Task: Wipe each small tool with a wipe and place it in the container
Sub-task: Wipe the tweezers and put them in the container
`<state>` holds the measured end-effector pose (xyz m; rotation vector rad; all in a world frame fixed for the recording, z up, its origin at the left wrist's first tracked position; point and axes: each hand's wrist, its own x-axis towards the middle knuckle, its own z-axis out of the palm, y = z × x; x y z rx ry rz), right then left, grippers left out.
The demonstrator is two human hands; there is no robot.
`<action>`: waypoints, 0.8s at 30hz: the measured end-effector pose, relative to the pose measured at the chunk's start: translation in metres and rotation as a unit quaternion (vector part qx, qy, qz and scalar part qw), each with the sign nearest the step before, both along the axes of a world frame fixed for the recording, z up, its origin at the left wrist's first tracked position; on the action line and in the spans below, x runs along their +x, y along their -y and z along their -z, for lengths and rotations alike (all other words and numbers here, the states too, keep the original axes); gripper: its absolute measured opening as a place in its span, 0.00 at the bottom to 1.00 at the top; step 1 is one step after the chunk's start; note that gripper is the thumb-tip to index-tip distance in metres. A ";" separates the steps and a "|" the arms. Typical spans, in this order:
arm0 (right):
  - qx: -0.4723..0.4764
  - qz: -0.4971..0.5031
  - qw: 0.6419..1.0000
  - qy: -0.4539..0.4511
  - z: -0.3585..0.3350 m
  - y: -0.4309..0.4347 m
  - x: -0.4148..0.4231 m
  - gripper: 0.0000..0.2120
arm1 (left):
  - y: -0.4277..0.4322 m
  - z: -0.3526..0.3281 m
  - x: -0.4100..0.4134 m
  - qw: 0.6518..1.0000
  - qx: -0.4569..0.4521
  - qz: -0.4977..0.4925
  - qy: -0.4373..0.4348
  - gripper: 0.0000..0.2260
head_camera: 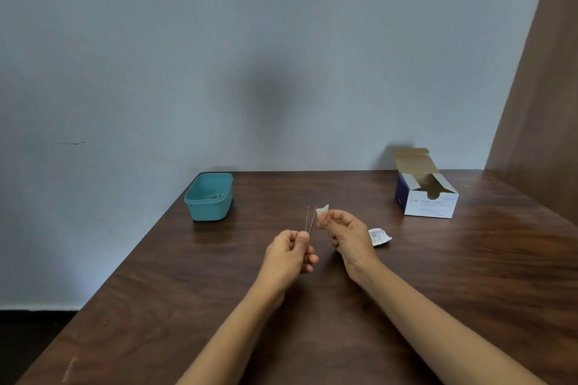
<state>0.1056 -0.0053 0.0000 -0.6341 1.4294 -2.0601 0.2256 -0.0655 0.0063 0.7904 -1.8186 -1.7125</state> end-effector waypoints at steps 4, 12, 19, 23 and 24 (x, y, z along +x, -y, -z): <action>-0.022 0.006 1.000 -0.013 0.009 -0.012 0.002 0.04 | -0.013 0.011 0.005 1.000 0.020 0.006 -0.011 0.08; -0.013 -0.018 1.000 0.010 0.014 -0.017 -0.001 0.01 | -0.021 0.015 0.010 0.997 0.060 0.033 -0.038 0.07; 0.008 0.005 1.000 0.016 0.013 -0.021 -0.001 0.02 | -0.022 0.015 0.009 0.997 0.038 0.050 -0.042 0.07; 0.014 0.012 1.000 0.018 0.012 -0.021 -0.001 0.01 | -0.022 0.015 0.009 0.997 0.036 0.054 -0.045 0.07; 0.016 0.013 1.000 0.020 0.011 -0.022 -0.001 0.02 | -0.022 0.015 0.009 0.997 0.036 0.054 -0.045 0.07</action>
